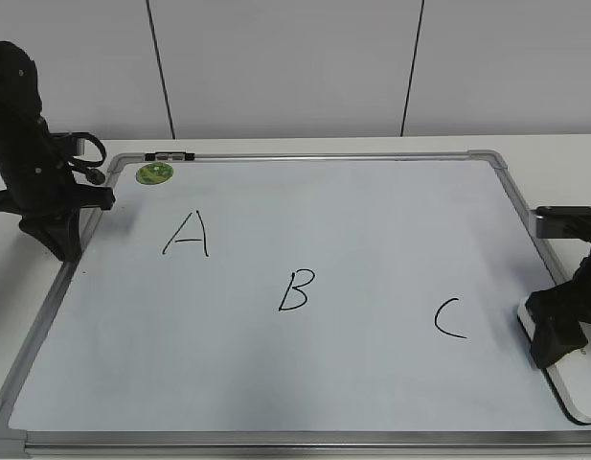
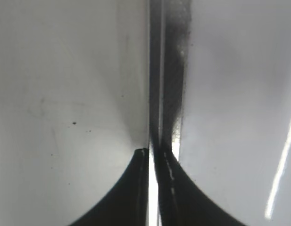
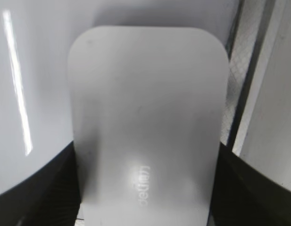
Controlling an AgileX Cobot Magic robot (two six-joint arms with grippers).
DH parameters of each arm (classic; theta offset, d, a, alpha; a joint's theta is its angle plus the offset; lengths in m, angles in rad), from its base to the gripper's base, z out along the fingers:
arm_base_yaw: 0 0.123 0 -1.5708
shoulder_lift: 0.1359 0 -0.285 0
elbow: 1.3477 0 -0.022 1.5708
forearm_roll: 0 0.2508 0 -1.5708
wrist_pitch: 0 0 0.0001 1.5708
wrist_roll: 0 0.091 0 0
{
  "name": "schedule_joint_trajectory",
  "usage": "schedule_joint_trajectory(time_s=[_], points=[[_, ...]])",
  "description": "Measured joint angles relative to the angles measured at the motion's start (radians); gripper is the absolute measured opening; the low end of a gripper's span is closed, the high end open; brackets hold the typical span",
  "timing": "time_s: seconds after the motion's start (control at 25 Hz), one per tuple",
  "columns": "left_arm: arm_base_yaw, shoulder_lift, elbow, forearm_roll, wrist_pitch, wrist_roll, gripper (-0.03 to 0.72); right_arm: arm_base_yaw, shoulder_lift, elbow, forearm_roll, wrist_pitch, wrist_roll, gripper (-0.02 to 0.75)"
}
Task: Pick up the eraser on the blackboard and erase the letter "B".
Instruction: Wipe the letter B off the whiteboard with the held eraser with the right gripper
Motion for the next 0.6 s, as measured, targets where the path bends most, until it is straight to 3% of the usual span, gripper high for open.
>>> schedule_joint_trajectory(time_s=[0.2, 0.4, 0.6], points=[[0.000, 0.000, 0.000, 0.000, 0.000, 0.000, 0.020, 0.000, 0.010, -0.082, 0.005, 0.130, 0.000, 0.523], [0.000, 0.000, 0.000, -0.002, 0.000, 0.000, 0.020, 0.002, 0.023, -0.282, 0.019, 0.266, 0.002, 0.523], [0.000, 0.000, 0.000, -0.002, 0.000, 0.000, 0.020, 0.072, 0.114, -0.477, 0.021, 0.371, 0.004, 0.523]])
